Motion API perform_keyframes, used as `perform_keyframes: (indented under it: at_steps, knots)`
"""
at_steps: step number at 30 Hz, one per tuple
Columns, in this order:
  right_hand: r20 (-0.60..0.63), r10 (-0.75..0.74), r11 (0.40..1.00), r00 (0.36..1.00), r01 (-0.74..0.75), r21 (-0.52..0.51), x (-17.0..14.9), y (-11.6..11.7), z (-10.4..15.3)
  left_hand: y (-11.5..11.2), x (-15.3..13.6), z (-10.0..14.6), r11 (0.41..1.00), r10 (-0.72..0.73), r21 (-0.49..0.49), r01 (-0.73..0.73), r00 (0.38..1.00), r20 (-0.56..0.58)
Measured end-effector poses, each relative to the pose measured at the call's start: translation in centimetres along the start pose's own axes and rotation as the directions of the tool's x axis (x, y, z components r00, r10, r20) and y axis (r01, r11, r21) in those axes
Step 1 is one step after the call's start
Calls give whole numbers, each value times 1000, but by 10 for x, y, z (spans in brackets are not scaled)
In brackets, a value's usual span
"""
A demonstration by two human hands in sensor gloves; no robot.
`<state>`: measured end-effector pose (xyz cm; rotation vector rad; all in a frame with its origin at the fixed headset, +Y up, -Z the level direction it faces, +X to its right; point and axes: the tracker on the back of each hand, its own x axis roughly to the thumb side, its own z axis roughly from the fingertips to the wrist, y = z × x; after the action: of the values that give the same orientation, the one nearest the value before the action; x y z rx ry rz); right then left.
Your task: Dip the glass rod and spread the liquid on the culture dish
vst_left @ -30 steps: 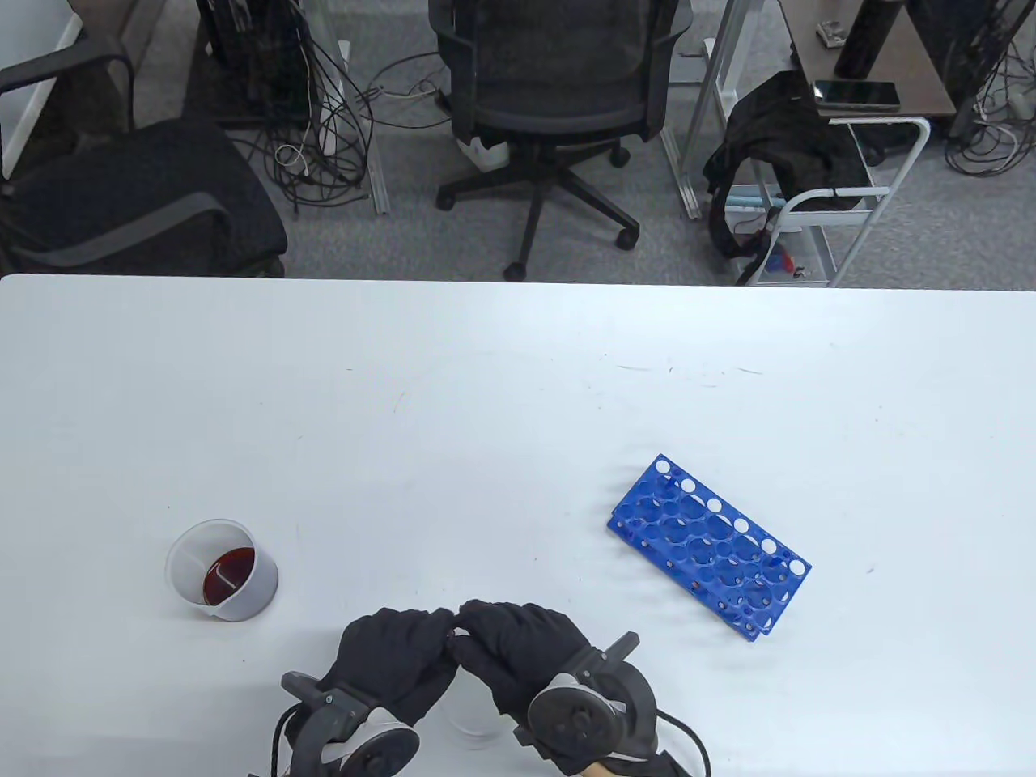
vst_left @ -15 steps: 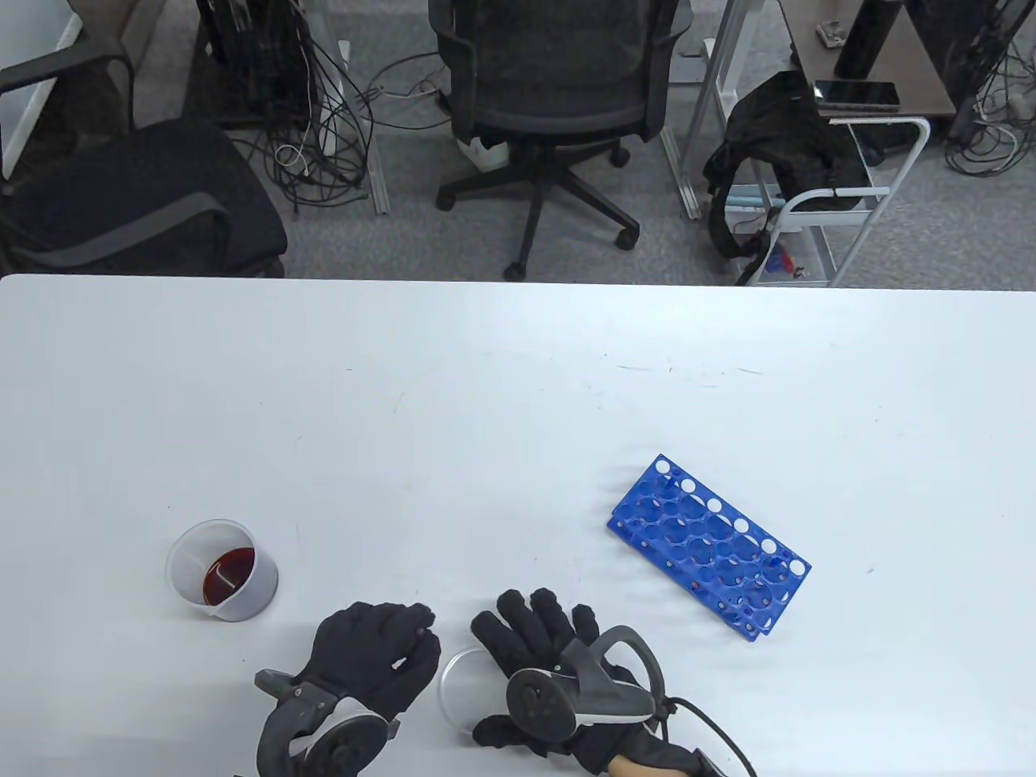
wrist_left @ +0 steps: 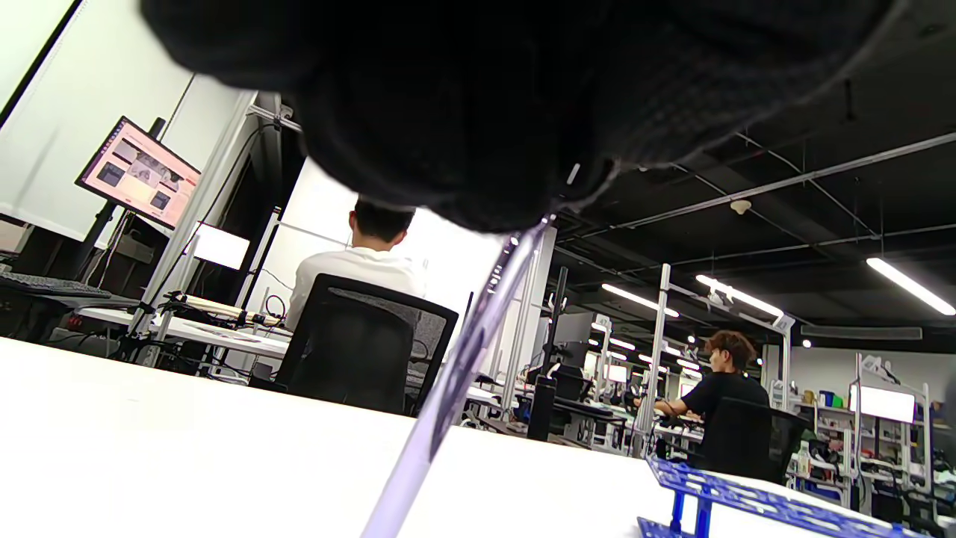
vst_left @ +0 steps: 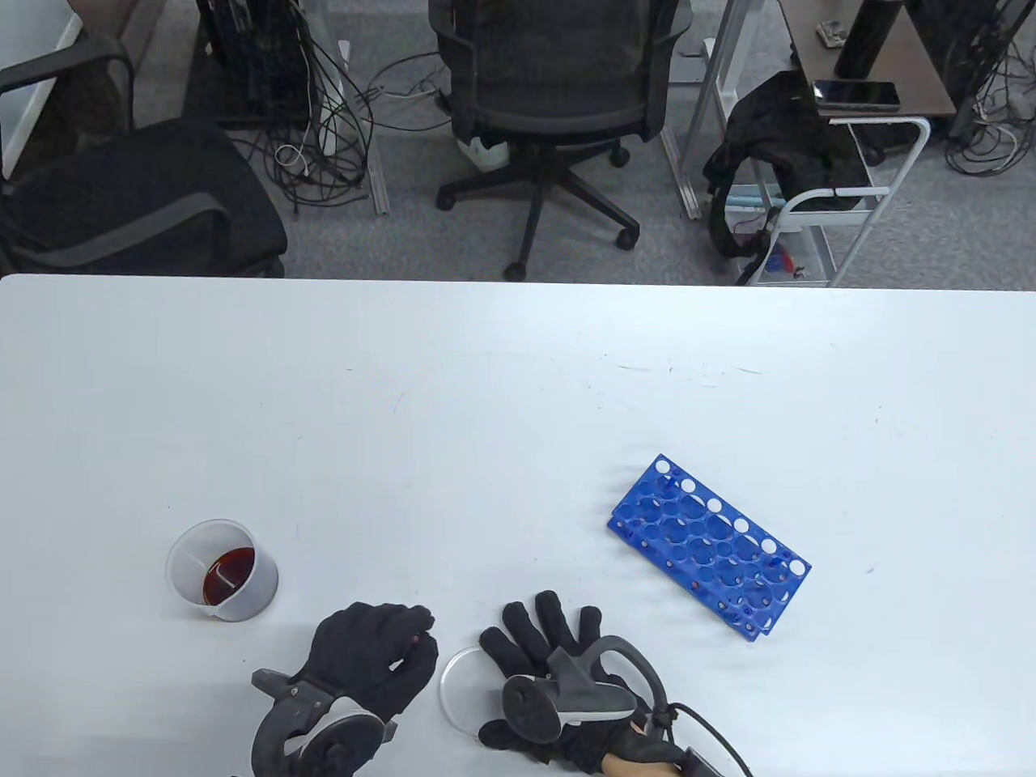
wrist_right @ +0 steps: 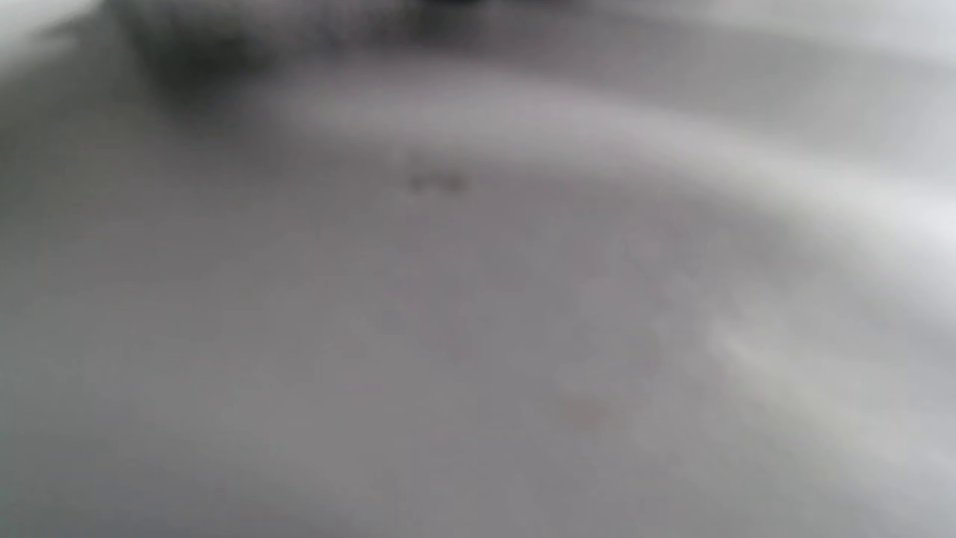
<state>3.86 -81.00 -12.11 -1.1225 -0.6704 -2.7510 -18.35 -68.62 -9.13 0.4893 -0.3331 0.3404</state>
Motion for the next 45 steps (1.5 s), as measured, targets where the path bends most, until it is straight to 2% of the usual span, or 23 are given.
perform_keyframes:
  at_steps: [7, 13, 24, 28, 33, 40, 45]
  knots:
    - [1, -7, 1000, 1000, 7, 11, 0, 0, 0, 26, -21, 1, 991, 55, 129, -42, 994, -95]
    - [5, -13, 1000, 1000, 13, 12, -1, 0, 0, 63, -62, 9, 956, 62, 294, 16, 965, -253]
    - [6, -26, 1000, 1000, 25, 13, -2, 1, -1, 95, -128, 28, 911, 104, 394, 124, 855, -508]
    - [7, -29, 999, 1000, 28, 14, -2, 1, -1, 90, -142, 26, 929, 52, 330, 166, 825, -563]
    - [7, -32, 999, 999, 32, 14, -2, 1, -1, 71, -154, 17, 955, -38, 215, 203, 804, -593]
    - [5, -36, 999, 999, 36, 13, -2, 1, -1, 52, -165, 4, 980, -150, 17, 199, 792, -592]
    - [5, -38, 999, 999, 38, 13, -2, 1, -1, 44, -166, -2, 976, -206, -64, 206, 800, -564]
